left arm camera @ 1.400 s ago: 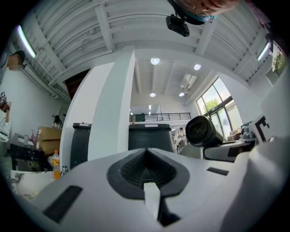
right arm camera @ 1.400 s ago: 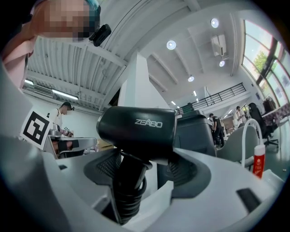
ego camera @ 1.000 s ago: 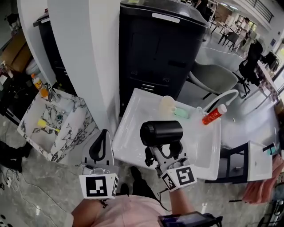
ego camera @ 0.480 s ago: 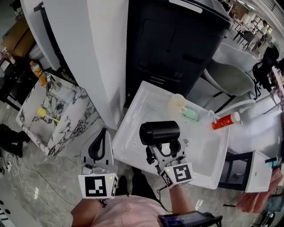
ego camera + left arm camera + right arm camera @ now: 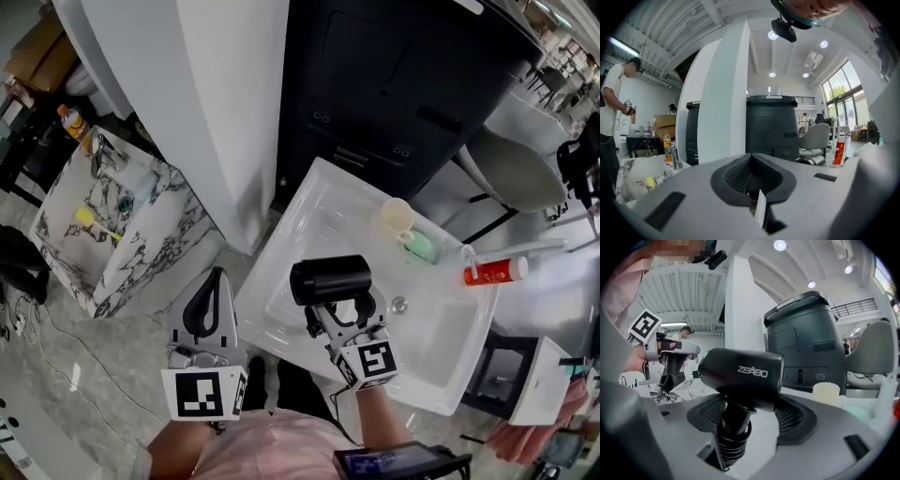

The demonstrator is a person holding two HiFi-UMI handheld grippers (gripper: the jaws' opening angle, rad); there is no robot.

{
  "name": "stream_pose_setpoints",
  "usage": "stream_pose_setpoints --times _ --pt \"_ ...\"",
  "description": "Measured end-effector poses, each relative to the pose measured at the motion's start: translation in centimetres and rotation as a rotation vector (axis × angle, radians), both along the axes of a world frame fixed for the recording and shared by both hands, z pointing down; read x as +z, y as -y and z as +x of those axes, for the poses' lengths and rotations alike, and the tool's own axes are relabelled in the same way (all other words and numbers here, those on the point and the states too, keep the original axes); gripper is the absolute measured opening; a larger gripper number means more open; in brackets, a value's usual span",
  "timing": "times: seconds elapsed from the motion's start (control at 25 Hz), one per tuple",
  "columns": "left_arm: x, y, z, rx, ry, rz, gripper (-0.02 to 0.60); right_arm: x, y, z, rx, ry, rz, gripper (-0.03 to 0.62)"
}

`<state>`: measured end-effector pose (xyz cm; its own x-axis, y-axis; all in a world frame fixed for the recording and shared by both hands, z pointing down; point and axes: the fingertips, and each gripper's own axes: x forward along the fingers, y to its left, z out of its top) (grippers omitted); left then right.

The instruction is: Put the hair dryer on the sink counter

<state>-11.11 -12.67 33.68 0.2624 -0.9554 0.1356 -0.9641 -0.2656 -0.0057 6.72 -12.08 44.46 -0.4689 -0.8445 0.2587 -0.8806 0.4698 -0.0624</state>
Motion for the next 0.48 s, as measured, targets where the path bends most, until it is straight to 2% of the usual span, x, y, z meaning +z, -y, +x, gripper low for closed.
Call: stream_pose_setpoints --times 0.48 --pt "1.9 2.3 0.2 -0.037 0.011 -0.048 0.009 3.1 2.9 -0.2 -0.05 0.071 -0.094 0.333"
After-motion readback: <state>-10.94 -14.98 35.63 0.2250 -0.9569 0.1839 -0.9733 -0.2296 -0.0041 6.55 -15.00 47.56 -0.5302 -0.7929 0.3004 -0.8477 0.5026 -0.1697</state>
